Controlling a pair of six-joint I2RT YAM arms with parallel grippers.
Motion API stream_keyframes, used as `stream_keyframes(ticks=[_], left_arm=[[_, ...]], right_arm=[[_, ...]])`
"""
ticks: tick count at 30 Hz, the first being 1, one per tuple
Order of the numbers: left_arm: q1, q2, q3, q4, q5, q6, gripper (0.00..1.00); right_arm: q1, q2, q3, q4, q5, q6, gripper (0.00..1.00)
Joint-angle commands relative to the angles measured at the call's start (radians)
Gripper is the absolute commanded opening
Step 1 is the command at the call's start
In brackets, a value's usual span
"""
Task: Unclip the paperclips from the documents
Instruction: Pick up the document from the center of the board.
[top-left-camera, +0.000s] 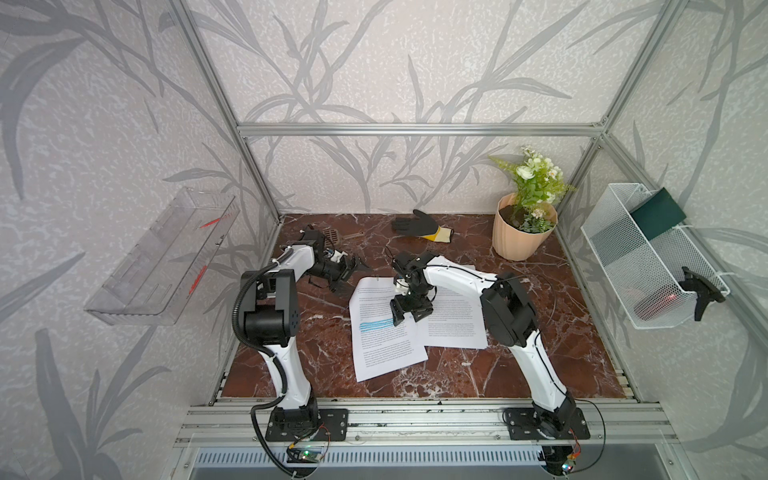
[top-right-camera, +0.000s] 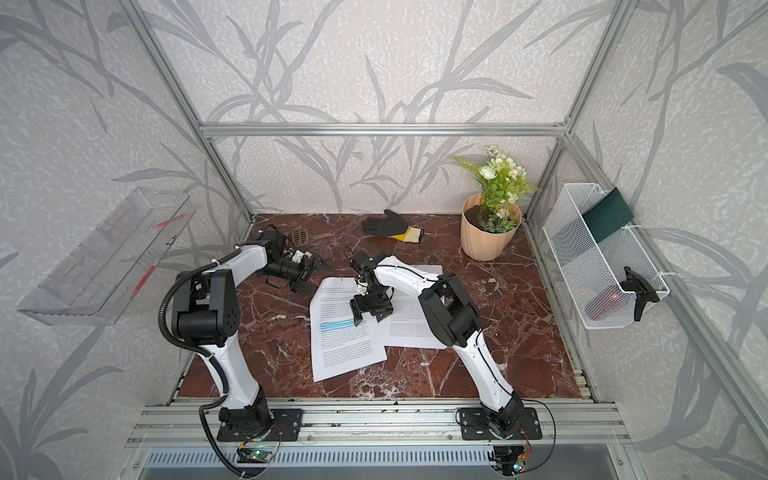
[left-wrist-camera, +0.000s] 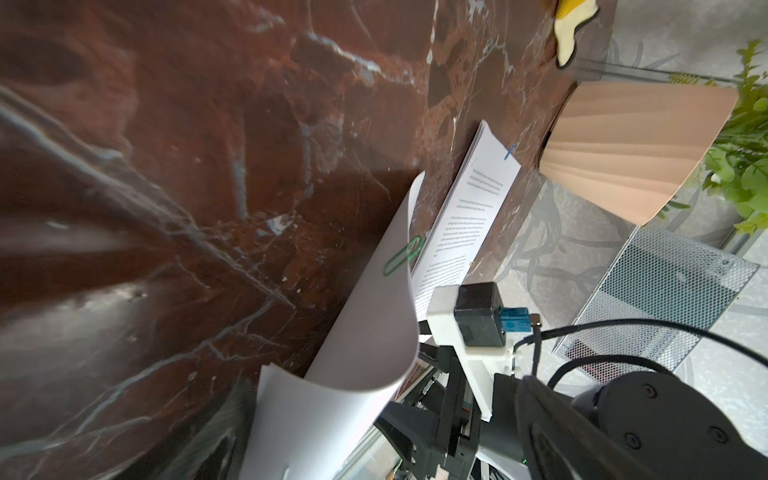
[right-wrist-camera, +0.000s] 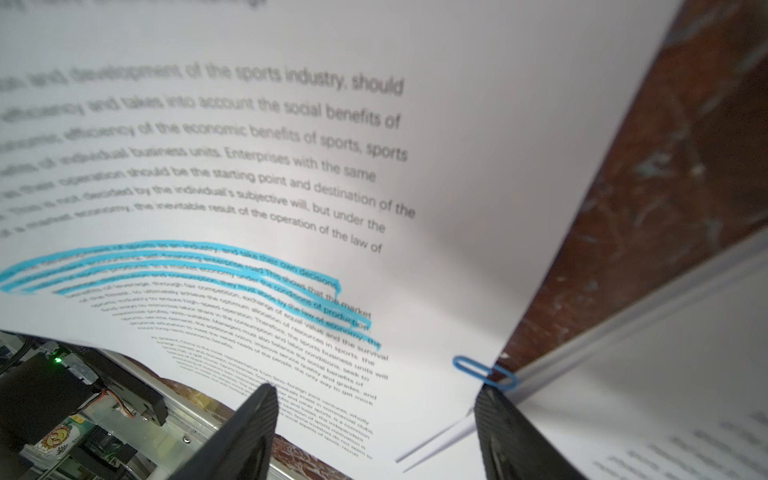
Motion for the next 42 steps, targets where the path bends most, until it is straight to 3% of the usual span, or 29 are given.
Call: stream_keyframes(ticks=[1,11,21,29,42], left_arm=[[-0.024,-0.021,-0.017,-0.028,0.037,-0.006,0.99],[-0.060,-0.098,-0.042,-0.012,0.051,-0.061,0.99],[-0.069,-0.113,-0.051,-0.078,0.039,0.008,0.91],[-0.108,-0.162,-0.101,0.062,0.130,-0.136,0.97],[-0.120,-0.121,-0.049,-0.208,-0.082,0.128,0.89]], right_arm=[[-0.005,0.057,-0.002,0.014,0.034,-0.003,0.77],[-0.005,0.067,-0.008,0.025,0.035,0.026,0.77],[-0.007,0.070,0.018,0.048,0.009,0.055,0.77],[-0.007,0.087,0.054,0.057,-0.014,0.078,0.77],[-0.020,0.088,0.027,0.079,-0.036,0.083,0.77]])
